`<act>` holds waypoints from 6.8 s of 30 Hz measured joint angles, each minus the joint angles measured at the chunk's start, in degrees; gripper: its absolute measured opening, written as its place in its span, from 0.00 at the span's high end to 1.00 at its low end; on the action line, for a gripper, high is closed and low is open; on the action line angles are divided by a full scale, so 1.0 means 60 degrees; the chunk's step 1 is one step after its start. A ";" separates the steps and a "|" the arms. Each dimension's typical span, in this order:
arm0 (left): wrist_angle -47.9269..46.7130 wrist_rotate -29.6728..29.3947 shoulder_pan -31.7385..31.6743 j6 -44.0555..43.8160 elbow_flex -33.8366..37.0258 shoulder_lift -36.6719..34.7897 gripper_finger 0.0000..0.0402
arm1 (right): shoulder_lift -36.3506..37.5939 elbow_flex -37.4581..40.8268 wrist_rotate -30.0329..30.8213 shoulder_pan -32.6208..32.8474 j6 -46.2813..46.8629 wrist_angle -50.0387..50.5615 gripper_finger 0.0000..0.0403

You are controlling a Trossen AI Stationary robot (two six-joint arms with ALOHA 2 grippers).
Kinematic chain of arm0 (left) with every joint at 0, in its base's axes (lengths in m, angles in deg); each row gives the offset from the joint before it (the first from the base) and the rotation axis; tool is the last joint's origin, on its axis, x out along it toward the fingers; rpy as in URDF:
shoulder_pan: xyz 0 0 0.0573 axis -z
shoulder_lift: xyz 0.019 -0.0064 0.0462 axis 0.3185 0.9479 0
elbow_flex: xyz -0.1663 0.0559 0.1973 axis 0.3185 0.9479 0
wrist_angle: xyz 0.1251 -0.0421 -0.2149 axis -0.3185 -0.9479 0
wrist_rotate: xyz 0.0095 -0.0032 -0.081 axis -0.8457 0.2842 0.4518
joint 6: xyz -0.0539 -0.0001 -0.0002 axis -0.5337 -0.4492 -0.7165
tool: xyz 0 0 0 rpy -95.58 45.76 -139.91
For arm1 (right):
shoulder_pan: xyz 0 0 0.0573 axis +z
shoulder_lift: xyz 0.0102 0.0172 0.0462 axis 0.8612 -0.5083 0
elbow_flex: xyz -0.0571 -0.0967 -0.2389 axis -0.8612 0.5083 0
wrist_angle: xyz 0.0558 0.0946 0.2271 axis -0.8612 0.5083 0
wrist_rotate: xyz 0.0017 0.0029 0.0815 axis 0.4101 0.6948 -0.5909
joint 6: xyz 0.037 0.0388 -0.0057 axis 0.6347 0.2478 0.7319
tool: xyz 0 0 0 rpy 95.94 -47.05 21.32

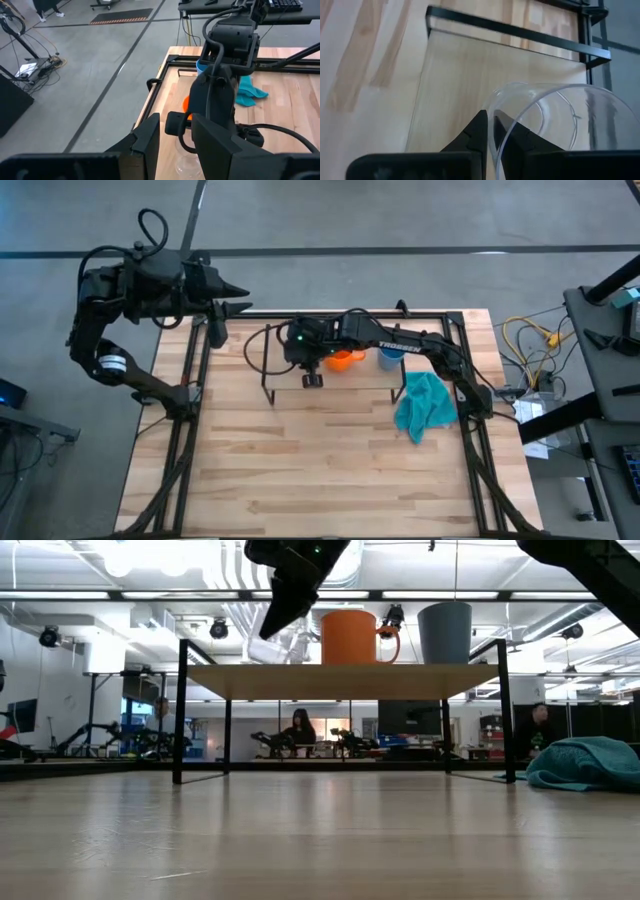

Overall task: Stack small to large cups/mugs on shelf
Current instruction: Put the transparent mug onto the shelf

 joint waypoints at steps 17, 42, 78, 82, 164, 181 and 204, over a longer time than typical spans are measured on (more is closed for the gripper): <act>0.0000 0.0002 0.0000 -0.0015 0.0000 -0.0066 0.75 | 0.0022 -0.0265 0.0033 -0.0193 -0.0172 0.0898 0.93; 0.0011 -0.0002 0.0000 0.0375 -0.0007 0.0718 0.75 | 0.0018 -0.0654 0.0092 -0.0142 -0.0308 0.0396 0.93; 0.0998 -0.0064 0.0004 0.0157 -0.0623 -0.0095 0.75 | 0.0020 -0.0654 0.0076 -0.0142 0.1883 -0.0592 0.93; 0.0998 -0.0064 0.0004 0.0135 -0.0623 -0.0146 0.75 | 0.0018 -0.0654 0.0004 -0.0142 0.1883 -0.0757 0.93; 0.1781 -0.0060 0.0004 -0.0090 -0.0630 -0.0291 0.75 | 0.0011 -0.0647 0.0612 -0.0264 0.2368 0.1425 0.93; 0.1172 0.0030 0.0000 -0.0120 -0.0630 -0.0271 0.75 | 0.0011 -0.0647 -0.0167 -0.0397 0.2469 0.1072 0.93; 0.1231 0.0038 0.0001 -0.0113 -0.0630 -0.0255 0.75 | 0.0134 -0.0647 0.0004 -0.0280 0.2340 0.1029 0.93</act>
